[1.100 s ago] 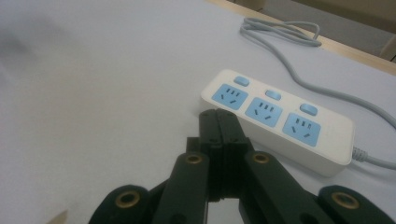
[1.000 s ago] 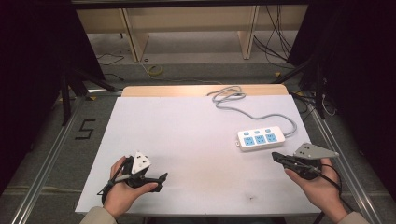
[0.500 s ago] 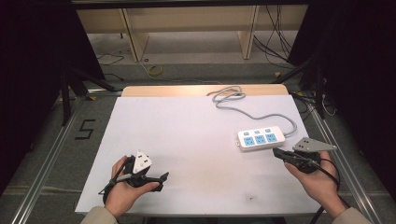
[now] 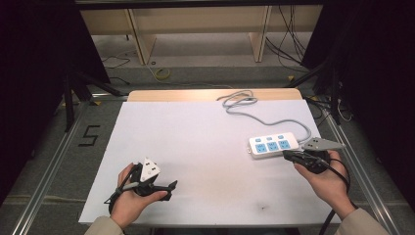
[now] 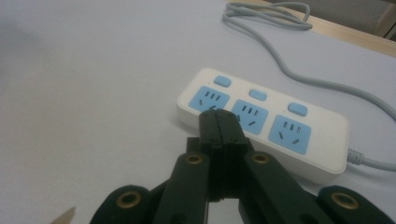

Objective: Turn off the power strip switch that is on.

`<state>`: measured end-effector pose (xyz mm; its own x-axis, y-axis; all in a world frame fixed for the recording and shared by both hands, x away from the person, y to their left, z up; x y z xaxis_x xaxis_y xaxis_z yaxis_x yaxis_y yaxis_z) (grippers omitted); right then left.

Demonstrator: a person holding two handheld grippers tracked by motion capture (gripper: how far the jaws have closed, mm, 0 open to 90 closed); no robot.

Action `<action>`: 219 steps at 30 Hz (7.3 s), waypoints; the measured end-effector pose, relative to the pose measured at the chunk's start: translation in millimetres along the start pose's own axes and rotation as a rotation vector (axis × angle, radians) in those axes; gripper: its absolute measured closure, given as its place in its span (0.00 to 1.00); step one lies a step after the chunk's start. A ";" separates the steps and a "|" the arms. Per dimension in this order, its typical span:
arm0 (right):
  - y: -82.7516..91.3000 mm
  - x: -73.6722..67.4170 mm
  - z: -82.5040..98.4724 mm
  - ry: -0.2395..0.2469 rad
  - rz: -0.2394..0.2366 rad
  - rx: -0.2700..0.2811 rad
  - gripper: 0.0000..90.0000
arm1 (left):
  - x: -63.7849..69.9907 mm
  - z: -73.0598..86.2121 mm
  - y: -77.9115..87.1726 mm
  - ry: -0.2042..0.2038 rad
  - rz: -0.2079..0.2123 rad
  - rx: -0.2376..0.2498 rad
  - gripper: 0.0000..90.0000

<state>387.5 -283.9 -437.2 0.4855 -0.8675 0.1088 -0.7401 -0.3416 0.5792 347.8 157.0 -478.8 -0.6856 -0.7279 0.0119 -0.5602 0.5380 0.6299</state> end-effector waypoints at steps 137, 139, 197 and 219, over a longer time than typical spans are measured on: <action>-87.1 33.7 -46.9 -0.015 0.058 -0.186 1.00 | -1.0 -1.7 -2.2 -0.012 -0.009 -0.003 0.10; -88.7 33.8 -46.3 -0.013 0.058 -0.189 1.00 | -1.2 -1.8 -2.2 -0.015 -0.010 -0.003 0.09; -125.5 35.0 -42.3 -0.025 0.033 -0.338 1.00 | -0.5 -2.4 -2.7 -0.016 -0.005 0.001 0.10; -132.4 32.5 -44.9 -0.008 0.040 -0.375 1.00 | -0.1 -2.4 -2.7 -0.014 -0.005 0.002 0.10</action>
<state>522.1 -250.6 -474.0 0.4549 -0.8808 0.1313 -0.5360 -0.1531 0.8302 350.5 154.5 -478.7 -0.6891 -0.7247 -0.0017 -0.5643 0.5352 0.6286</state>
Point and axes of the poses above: each handheld gripper's, and its own axes: y roughly backward along the jaws, z roughly out of its underside, x roughly to its right, the point moved 4 cm from there along -y, roughly forward along the jaws, and after that the axes turned 9 degrees about z, right-handed, at the moved point
